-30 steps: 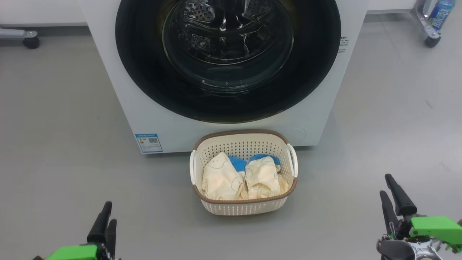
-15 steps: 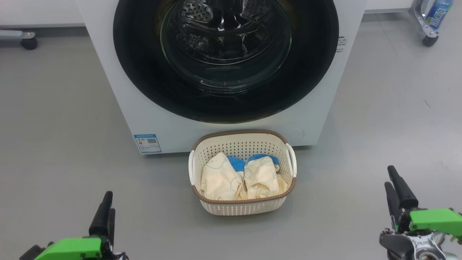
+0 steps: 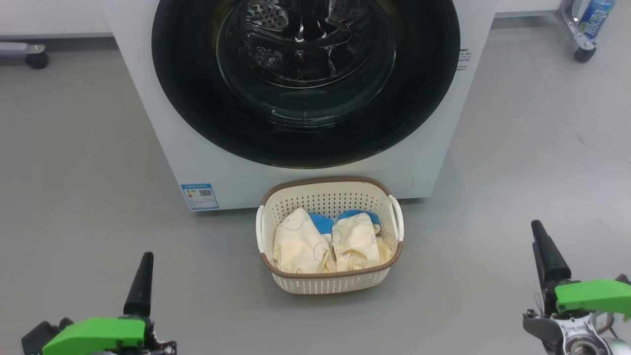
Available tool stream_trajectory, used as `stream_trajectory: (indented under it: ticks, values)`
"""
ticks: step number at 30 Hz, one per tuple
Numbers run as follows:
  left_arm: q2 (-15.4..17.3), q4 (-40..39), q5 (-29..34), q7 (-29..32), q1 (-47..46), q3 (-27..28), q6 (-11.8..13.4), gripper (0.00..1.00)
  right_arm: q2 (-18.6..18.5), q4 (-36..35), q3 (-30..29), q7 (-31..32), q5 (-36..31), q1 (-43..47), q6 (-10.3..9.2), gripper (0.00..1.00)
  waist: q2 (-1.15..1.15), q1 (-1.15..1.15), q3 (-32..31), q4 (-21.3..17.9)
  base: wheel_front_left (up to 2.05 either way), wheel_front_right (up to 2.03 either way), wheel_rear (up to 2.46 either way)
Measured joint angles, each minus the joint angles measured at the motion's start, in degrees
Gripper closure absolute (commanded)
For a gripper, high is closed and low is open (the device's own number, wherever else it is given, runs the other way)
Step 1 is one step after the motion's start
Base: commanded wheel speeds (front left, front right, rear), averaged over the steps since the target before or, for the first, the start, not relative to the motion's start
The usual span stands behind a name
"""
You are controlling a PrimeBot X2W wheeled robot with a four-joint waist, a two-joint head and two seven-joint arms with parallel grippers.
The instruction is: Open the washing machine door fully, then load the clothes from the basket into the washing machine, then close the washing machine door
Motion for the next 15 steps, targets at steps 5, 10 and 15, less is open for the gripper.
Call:
stream_trajectory:
  ticks: [5, 10, 15]
  values:
    - [0.66, -0.05, 3.82, -0.81, -0.12, -0.69, 0.0, 0.0, -0.67, -0.37, 0.32, -0.71, -3.65, -0.11, 0.0, 0.0, 0.0, 0.0, 0.2, -0.17, 0.0, 0.0, 0.0]
    - [1.26, -0.08, 7.64, -1.65, -1.08, -1.7, 0.0, 0.0, -1.25, -0.54, 0.79, -1.75, -7.4, -1.01, 0.0, 0.0, 0.0, 0.0, 0.5, -0.32, 0.0, 0.0, 0.0]
    - [2.1, -0.07, 10.72, -2.34, -1.68, -2.34, 0.0, 0.0, -2.6, -0.68, 1.31, -2.44, -10.59, -1.45, 0.0, 0.0, 0.0, 0.0, 0.57, -0.39, 0.0, 0.0, 0.0]
